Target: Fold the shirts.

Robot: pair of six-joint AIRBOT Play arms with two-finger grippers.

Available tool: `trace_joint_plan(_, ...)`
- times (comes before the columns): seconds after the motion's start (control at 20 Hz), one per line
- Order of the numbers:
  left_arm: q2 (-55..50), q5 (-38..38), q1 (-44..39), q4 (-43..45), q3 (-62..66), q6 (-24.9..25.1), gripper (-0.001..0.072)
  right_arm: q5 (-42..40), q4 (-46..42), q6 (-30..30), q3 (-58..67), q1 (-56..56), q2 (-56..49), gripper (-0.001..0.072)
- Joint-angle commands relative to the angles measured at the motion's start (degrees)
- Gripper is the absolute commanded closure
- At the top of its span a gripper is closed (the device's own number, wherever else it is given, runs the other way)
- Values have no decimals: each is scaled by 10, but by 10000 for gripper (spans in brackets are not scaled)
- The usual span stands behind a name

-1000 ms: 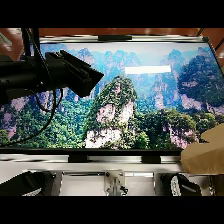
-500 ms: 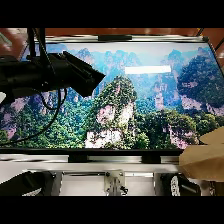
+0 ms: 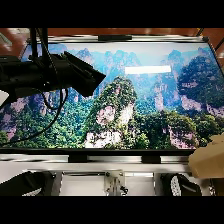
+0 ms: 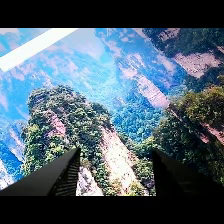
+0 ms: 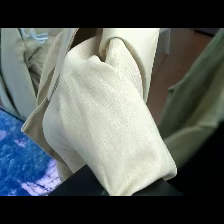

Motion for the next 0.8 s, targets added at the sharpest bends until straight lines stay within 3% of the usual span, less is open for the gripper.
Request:
trace_joint_plan(0.0, 0, -1, 0, 0, 0, 0, 192, 37, -19, 34, 0, 0, -74, 653)
trace_joint_plan(0.3, 0, -2, 5, 0, 0, 0, 192, 155, -122, 164, 0, 0, -141, 654)
trace_joint_plan(0.5, 0, -2, 5, 6, 0, 0, 192, 154, -199, 212, 0, -2, -153, 654)
trace_joint_plan(0.75, 0, -2, 5, 30, 0, 0, 192, 159, -174, 252, 0, -109, -171, 654)
